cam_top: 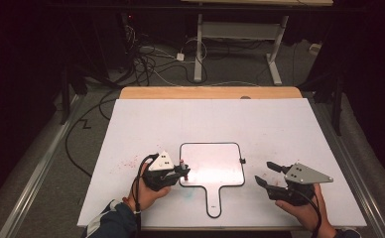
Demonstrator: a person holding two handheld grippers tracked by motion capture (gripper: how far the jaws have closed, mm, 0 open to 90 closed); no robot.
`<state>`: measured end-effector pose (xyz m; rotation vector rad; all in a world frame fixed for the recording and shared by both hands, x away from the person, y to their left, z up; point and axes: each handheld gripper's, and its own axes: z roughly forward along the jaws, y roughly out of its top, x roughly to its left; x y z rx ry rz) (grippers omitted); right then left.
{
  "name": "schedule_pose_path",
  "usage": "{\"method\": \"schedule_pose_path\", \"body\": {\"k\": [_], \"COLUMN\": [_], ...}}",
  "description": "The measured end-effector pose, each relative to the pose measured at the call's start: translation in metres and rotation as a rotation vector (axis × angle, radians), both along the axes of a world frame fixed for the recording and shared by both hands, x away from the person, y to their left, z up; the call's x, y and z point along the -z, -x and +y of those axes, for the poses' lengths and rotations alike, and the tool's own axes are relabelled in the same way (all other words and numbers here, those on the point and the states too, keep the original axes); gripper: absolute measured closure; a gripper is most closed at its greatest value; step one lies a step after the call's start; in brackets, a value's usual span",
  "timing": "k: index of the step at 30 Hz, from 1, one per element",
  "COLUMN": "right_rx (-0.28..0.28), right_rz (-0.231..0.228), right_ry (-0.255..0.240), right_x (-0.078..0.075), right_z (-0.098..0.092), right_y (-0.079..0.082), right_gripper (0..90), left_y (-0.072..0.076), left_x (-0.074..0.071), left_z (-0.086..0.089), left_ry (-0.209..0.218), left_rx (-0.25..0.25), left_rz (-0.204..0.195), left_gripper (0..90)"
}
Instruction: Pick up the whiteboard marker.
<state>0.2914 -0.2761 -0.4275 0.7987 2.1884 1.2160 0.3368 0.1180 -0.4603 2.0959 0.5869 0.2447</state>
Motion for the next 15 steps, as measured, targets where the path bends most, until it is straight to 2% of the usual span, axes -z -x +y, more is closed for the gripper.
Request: {"method": "schedule_pose_path", "body": {"k": [6, 15], "right_rx": [0.005, 0.011], "right_rz": [-0.001, -0.003], "right_ry": [0.017, 0.030], "right_x": [0.0010, 0.0018], "right_z": [0.0021, -0.0008], "right_y": [-0.0037, -0.0033], "right_gripper": [36.4, 35.2], "left_y": [-0.0026, -0.0005], "left_x": [0.0005, 0.0012], "left_z": [0.0003, -0.0079], "left_ry": [0.008, 0.006], "left_rx": [0.011, 0.026], "left_rz": [0.006, -0.010], "left_gripper": [78.6, 78.6]}}
